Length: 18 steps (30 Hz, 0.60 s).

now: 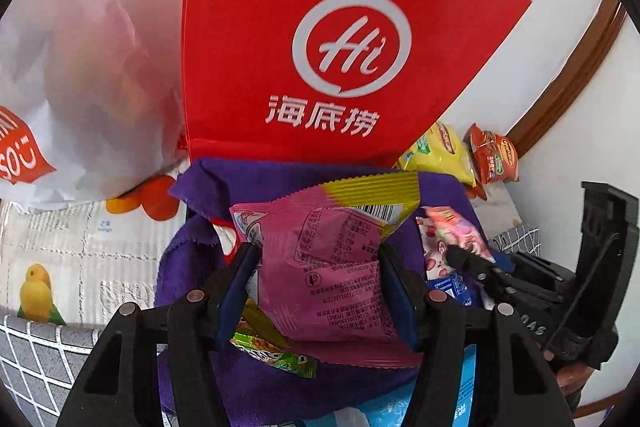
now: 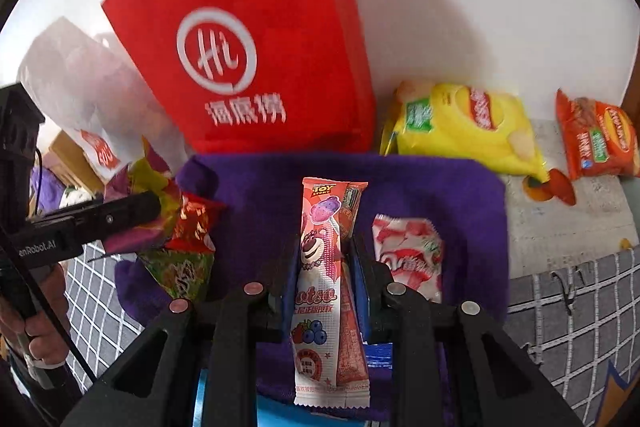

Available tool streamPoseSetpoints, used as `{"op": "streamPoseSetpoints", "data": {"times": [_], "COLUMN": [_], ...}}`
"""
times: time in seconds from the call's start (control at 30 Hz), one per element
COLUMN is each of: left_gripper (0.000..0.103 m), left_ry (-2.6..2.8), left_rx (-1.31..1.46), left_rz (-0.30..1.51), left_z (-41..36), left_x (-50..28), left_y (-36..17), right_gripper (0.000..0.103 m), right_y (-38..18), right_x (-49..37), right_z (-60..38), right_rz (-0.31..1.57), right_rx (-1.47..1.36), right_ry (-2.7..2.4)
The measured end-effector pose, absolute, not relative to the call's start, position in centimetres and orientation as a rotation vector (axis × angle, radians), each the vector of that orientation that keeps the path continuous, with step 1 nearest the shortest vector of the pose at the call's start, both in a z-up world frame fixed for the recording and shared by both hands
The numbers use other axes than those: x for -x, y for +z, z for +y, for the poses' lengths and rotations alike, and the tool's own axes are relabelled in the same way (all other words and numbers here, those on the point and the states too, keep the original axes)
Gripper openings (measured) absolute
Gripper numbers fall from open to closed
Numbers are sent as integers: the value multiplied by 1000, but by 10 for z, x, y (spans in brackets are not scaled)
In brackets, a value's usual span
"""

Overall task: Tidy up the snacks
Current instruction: 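Open the right tool on the towel while the left tool releases the pink bag there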

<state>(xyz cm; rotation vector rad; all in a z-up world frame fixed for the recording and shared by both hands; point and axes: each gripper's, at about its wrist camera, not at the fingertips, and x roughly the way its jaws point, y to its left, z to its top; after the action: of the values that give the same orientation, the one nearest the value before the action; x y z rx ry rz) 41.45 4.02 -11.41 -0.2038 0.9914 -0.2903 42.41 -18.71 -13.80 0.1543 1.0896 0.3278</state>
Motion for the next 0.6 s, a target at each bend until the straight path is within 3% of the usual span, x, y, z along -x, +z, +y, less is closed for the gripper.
{"op": "streamPoseSetpoints", "data": {"times": [0.47, 0.6], "left_gripper": [59, 60], "left_ry": [-279, -277], "left_rx": [188, 199], "left_rz": [1057, 1074], "left_z": [34, 34], "left_x": [-426, -427], "left_y": [-135, -138], "right_gripper": [27, 45], "right_y": [-169, -159], "right_x": [-434, -432], "right_z": [-176, -178], "right_rz": [1191, 1165], "right_rx": [-104, -100], "right_ry": [300, 294]}}
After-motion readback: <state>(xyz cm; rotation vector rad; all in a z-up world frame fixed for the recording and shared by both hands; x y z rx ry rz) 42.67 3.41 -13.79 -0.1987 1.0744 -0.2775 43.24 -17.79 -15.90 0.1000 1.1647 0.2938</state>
